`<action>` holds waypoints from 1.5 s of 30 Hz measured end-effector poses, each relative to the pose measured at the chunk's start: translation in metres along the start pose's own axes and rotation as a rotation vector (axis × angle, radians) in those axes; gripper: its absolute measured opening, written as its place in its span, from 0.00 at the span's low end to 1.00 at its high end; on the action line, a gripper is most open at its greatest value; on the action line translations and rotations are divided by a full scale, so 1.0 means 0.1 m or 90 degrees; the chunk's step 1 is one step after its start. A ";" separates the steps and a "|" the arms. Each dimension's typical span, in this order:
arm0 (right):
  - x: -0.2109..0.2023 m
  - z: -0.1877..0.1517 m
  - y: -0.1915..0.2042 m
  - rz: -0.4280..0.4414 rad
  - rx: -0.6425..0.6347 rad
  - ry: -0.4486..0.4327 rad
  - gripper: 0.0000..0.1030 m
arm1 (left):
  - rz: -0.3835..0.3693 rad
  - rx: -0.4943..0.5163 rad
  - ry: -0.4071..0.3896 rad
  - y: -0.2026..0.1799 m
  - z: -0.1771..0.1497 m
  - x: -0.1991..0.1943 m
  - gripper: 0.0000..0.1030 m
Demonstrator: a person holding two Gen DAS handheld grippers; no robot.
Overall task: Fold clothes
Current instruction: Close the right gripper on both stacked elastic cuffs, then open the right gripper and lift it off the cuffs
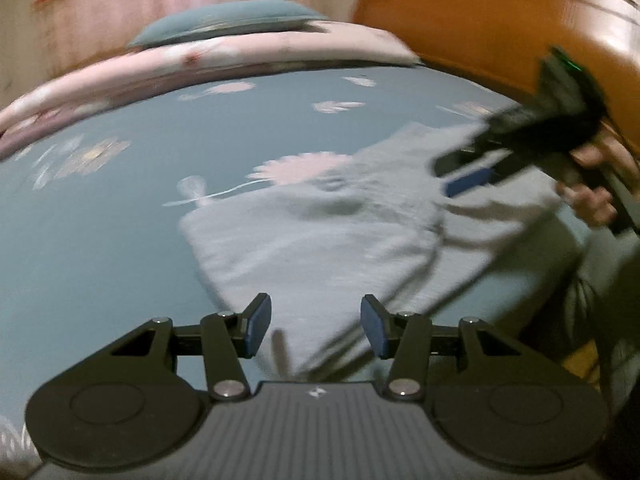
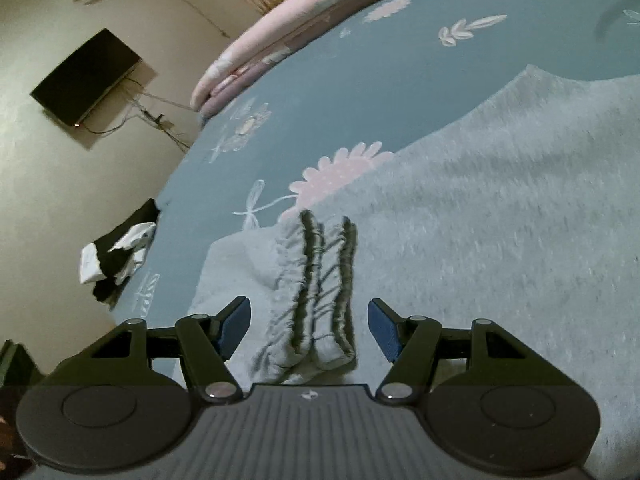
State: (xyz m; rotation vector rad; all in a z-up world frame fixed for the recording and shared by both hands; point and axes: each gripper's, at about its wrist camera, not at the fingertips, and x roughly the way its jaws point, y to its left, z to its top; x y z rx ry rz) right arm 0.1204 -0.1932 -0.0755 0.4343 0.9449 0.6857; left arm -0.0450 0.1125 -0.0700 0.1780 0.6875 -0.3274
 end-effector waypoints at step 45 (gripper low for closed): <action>0.25 -0.01 0.09 0.063 0.034 0.095 0.25 | -0.251 0.006 0.013 -0.54 0.32 0.84 0.60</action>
